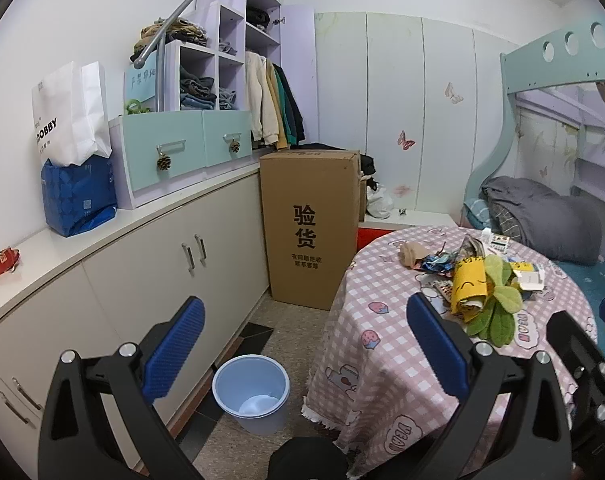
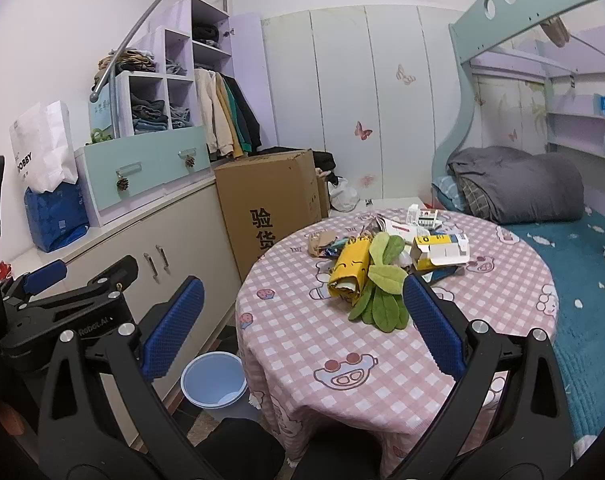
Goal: Collect trash
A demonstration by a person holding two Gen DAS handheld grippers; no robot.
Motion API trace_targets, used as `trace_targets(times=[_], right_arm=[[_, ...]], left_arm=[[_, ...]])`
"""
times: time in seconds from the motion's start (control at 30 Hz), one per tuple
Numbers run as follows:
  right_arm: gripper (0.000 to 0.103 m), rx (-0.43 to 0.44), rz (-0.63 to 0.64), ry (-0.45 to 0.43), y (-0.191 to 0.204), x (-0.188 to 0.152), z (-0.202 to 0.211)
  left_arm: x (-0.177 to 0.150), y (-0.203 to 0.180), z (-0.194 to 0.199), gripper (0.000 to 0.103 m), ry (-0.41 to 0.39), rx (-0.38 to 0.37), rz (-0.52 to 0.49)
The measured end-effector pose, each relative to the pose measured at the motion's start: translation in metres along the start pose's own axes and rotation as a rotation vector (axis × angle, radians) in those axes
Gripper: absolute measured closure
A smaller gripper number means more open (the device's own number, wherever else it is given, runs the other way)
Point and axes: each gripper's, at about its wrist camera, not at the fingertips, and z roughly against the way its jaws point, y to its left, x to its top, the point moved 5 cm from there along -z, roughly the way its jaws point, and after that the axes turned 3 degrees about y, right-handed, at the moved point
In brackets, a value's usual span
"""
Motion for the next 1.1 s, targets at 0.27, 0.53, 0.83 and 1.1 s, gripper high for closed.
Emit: trace_targets(times=[0.27,0.53,0.83,1.1], right_arm=[[0.006,-0.026,-0.059,0.048,-0.029,-0.002,-0.025],[0.006,-0.115,-0.143,0.12,-0.086,-0.007,-0.068],[0.006,-0.19,-0.203,0.174,-0.146,-0.012,-0.115],[0.006,-0.155,-0.241,0.201,-0.165,-0.011,-0.139]], left_arm=[[-0.002,-0.026,-0.027,0.004,0.072,-0.07,-0.065],[0.0,-0.088,-0.081,0.004,0.182,-0.191,-0.119],[-0.006,-0.161,-0.139,0.004,0.238,-0.276,-0.164],[-0.006,-0.192,-0.177,0.005,0.257,-0.323,-0.185]])
